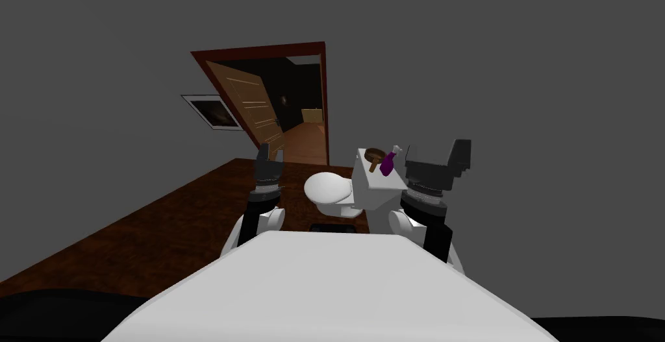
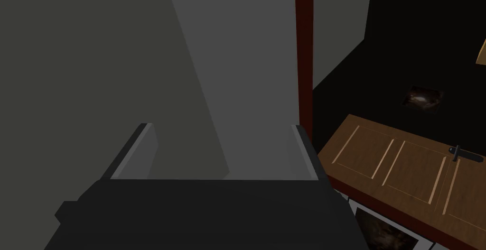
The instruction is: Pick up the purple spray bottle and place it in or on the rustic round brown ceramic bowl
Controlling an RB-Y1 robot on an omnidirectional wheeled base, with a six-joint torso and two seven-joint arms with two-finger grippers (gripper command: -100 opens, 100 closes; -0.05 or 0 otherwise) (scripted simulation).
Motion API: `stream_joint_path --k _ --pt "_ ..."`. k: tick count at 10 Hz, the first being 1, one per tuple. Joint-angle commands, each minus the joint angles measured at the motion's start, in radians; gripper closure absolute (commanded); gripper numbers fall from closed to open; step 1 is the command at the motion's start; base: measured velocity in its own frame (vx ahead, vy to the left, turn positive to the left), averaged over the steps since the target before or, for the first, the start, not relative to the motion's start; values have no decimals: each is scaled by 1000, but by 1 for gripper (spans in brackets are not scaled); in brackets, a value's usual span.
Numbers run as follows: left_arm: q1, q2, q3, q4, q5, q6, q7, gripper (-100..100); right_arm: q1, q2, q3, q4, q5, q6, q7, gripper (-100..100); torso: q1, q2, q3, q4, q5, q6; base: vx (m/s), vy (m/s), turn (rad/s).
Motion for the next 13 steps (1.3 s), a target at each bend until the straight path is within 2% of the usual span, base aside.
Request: stream_joint_path --k 1,4,8,9,13 --pt "0 0 0 0 0 0 0 0 4 -47 -2 16 4 13 -3 -100 0 0 0 0 0 0 -12 7 28" --pt "0 0 0 0 0 0 0 0 13 -132 -7 53 12 45 -10 -100 1 3 1 1 0 0 -42 20 43" --pt "0 0 0 0 0 0 0 0 32 -260 -17 125 29 108 -25 -100 1 3 2 1 0 0 -53 29 55" --pt "0 0 0 0 0 0 0 0 32 -276 -17 125 29 108 -25 -100 2 4 2 1 0 0 -49 22 21" --pt "0 0 0 0 0 0 0 0 50 -393 -25 190 45 166 -38 -100 1 3 2 1 0 0 -43 28 43"
